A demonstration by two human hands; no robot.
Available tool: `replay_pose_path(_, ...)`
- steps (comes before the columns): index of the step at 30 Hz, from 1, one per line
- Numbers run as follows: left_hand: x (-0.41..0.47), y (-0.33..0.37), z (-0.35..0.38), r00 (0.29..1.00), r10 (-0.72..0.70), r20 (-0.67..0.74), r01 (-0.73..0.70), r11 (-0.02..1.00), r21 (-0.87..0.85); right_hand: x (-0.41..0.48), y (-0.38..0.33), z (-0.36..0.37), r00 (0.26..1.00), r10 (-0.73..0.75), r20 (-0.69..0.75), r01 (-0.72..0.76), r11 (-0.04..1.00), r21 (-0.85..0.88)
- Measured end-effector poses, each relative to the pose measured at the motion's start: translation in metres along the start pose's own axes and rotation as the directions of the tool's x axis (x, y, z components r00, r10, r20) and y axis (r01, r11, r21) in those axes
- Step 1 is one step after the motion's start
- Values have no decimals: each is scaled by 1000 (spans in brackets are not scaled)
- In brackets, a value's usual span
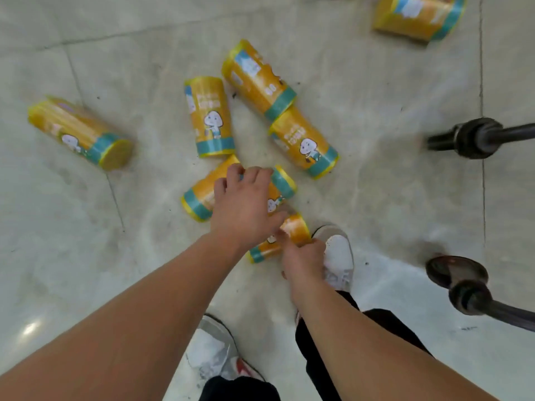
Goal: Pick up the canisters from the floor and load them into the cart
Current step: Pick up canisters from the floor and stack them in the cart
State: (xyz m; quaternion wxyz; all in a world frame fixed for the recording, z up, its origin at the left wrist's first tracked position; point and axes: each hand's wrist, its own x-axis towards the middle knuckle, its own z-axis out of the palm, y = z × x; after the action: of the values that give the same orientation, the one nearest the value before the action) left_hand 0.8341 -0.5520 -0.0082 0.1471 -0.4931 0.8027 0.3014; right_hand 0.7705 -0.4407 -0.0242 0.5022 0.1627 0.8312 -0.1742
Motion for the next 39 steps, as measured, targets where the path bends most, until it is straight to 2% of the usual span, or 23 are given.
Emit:
replay_pose_path(5,29,2,31,999,31,26,-36,974,226,34,13,25,996,86,6,-85,960,266)
replay_pose_path(8,28,2,30,999,14,42,-22,979,200,32,11,22,997,76,22,-79,946,313)
replay_pose_path(10,19,3,20,1000,16,24,-19,992,122,18,3,11,999,23,37,-33,953,303)
replay_pose_path(14,-17,13,-26,999,-3,-35,1,998,-70,-31,-16,-26,988,-152,-16,150,942,301)
replay_pose_path(19,-80,49,-136,993,-98,-61,61,890,-453,-151,-62,-92,926,-374,-43,368,876,310)
replay_pose_path(22,-120,80,-219,986,-123,-115,34,817,-576,-240,-95,-138,852,-519,-72,517,809,279)
replay_pose_path(26,-173,141,-340,971,-91,-220,-79,751,-656,-362,-136,-214,712,-691,-125,696,672,251)
replay_pose_path(31,-243,250,-459,942,-8,-335,-253,640,-725,-487,-166,-335,483,-817,-314,875,464,138)
replay_pose_path(35,-290,346,-501,925,103,-366,-362,535,-764,-548,-161,-443,362,-823,-439,925,376,57)
replay_pose_path(39,-311,436,-494,937,172,-305,-350,476,-807,-554,-148,-533,301,-804,-514,921,385,-63)
